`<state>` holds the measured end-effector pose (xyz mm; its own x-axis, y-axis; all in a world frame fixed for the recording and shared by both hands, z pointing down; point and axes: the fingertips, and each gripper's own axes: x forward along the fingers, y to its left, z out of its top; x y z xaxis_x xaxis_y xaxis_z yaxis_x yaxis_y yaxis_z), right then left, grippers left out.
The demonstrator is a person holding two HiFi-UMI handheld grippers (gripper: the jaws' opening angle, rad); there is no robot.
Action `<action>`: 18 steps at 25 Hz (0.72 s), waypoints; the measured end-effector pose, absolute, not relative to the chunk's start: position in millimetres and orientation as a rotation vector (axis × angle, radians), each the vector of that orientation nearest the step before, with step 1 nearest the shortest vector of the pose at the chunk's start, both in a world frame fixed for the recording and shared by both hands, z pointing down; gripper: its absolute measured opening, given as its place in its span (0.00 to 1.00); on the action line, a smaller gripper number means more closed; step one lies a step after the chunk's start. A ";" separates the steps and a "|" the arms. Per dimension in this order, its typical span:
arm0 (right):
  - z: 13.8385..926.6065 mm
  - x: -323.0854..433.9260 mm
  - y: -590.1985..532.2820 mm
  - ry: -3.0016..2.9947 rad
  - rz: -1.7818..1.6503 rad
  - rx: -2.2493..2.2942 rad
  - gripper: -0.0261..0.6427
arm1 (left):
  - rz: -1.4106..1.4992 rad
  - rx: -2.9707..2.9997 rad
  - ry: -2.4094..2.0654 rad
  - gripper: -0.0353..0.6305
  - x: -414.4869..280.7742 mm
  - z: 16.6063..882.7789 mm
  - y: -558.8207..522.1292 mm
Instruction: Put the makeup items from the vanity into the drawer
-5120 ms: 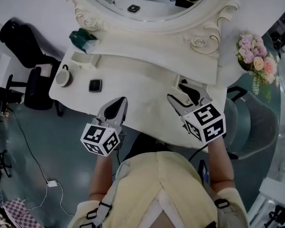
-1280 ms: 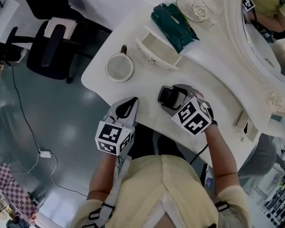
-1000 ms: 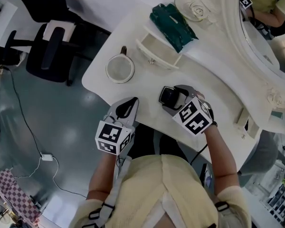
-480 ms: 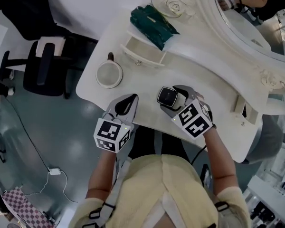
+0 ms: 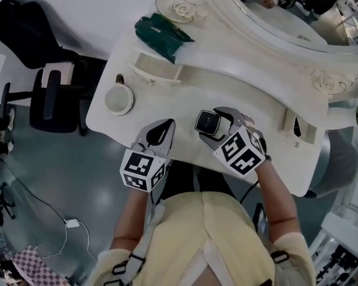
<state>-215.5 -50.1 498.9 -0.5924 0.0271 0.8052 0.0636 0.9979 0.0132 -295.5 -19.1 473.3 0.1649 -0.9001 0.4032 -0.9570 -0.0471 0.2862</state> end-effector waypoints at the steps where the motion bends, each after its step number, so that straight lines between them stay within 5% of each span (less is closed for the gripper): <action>1: 494.9 -211.0 -52.7 -2.210 -0.052 -0.054 0.53 | 0.157 1.977 -1.748 0.06 -290.7 470.6 -22.8; 18: 436.8 -87.3 -135.7 -2.244 -0.020 0.366 0.53 | 0.207 2.249 -1.517 0.06 -183.7 443.6 -104.0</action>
